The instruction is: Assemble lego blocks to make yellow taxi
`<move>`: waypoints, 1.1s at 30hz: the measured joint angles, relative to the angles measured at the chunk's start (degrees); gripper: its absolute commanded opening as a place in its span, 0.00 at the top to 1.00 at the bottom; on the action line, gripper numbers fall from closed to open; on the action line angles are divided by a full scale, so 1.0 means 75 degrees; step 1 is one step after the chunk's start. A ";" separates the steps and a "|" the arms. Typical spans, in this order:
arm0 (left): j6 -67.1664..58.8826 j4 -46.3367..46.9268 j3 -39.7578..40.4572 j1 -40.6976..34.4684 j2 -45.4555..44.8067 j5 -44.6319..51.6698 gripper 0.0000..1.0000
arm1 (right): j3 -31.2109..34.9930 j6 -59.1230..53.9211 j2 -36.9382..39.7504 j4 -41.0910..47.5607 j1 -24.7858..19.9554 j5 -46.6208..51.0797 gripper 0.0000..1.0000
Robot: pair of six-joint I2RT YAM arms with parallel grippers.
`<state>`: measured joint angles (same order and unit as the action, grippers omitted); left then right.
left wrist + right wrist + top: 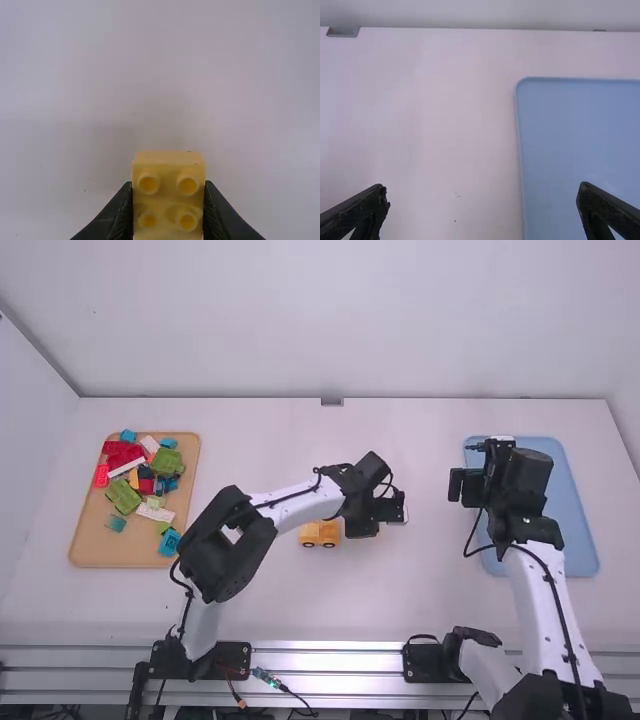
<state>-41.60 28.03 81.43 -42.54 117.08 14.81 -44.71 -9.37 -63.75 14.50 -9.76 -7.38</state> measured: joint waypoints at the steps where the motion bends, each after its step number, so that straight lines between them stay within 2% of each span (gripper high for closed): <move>1: -0.0003 -0.0055 0.0000 0.0003 0.0058 0.0006 0.98 | 0.0000 -0.0017 -0.0006 -0.0047 0.0000 -0.0012 0.01; 16: -0.0026 -0.0055 -0.0152 0.0000 0.0213 0.0003 0.94 | 0.0000 -0.0195 -0.0315 -0.0143 0.0000 -0.0052 0.01; 22: -0.0262 -0.0283 -0.0475 0.0000 0.0216 0.0003 0.78 | 0.0000 -0.0192 -0.0312 -0.0140 0.0000 -0.0052 0.01; 23: -0.0262 -0.0341 -0.0507 0.0000 0.0216 0.0003 0.73 | 0.0000 -0.0204 -0.0315 -0.0140 0.0000 -0.0055 0.01; 24: -0.0265 -0.0402 -0.0539 0.0000 0.0219 0.0003 0.65 | 0.0000 -0.0204 -0.0315 -0.0140 0.0000 -0.0052 0.01; 27: -0.0315 -0.0440 -0.0565 0.0003 0.0219 0.0003 0.25 | 0.0000 -0.0216 -0.0315 -0.0137 0.0000 -0.0055 0.01; 28: -0.0332 -0.0472 -0.0565 0.0003 0.0219 0.0003 0.07 | 0.0000 -0.0239 -0.0315 -0.0137 0.0000 -0.0055 0.01; 29: -0.0347 -0.0484 -0.0565 0.0003 0.0219 0.0006 0.01 | 0.0000 -0.0239 -0.0315 -0.0137 0.0000 -0.0082 0.01; 33: -0.0323 -0.0274 -0.0542 0.0000 0.0219 -0.0017 0.01 | 0.0000 -0.0711 -0.0315 -0.0090 0.0000 -0.0490 0.01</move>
<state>-44.03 25.98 77.36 -42.54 118.72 14.68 -44.71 -14.70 -66.11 13.82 -9.76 -11.05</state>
